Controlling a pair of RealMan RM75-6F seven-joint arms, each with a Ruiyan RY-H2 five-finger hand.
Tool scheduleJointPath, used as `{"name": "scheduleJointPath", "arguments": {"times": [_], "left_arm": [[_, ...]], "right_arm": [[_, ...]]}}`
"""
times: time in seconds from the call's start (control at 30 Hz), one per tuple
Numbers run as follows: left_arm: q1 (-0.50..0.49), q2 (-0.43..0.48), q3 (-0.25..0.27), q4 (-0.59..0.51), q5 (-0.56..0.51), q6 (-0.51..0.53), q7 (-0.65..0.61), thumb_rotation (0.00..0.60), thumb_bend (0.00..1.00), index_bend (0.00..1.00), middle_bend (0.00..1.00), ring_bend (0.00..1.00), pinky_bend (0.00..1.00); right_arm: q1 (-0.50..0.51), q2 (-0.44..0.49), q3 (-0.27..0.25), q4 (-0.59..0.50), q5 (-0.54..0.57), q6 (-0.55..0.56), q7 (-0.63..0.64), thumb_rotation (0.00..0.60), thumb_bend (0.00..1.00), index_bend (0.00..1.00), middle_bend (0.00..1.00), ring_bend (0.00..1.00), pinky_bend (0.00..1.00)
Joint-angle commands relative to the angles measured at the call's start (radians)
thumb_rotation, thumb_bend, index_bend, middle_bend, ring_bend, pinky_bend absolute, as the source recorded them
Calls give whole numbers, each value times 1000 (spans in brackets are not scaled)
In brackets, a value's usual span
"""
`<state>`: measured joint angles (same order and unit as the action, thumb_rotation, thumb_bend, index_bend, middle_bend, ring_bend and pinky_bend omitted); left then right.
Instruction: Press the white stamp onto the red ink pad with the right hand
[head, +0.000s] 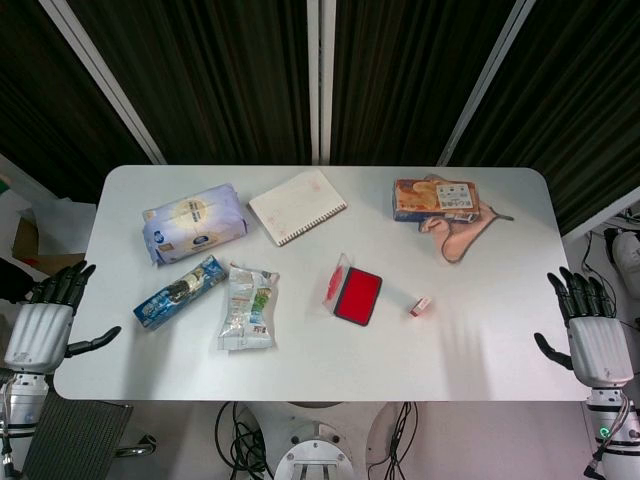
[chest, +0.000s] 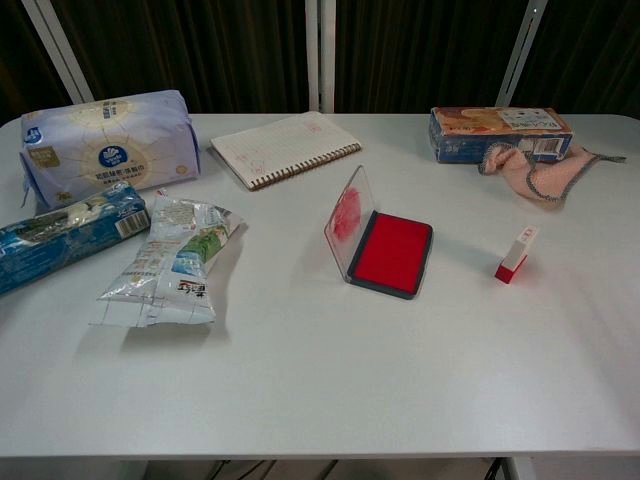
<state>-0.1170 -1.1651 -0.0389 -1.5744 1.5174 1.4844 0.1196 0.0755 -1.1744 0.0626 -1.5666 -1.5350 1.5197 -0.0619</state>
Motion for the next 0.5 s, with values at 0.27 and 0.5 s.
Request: {"name": "scheduleJointPath", "arguments": {"times": [0.27,0.5], "left_arm": [[-1,-9,0,17,2,0,-13,0,21,0,65,77,171],[-10,-13,-11,23,5,2,-19,0,22,0,65,77,171]], "right_arm": [[-1,10,-5,-12,-6,-3,-17,600,146,0,0,0,0],[16,9,7,-25,7,-25,-56,600,148,0,0,4,90]]}}
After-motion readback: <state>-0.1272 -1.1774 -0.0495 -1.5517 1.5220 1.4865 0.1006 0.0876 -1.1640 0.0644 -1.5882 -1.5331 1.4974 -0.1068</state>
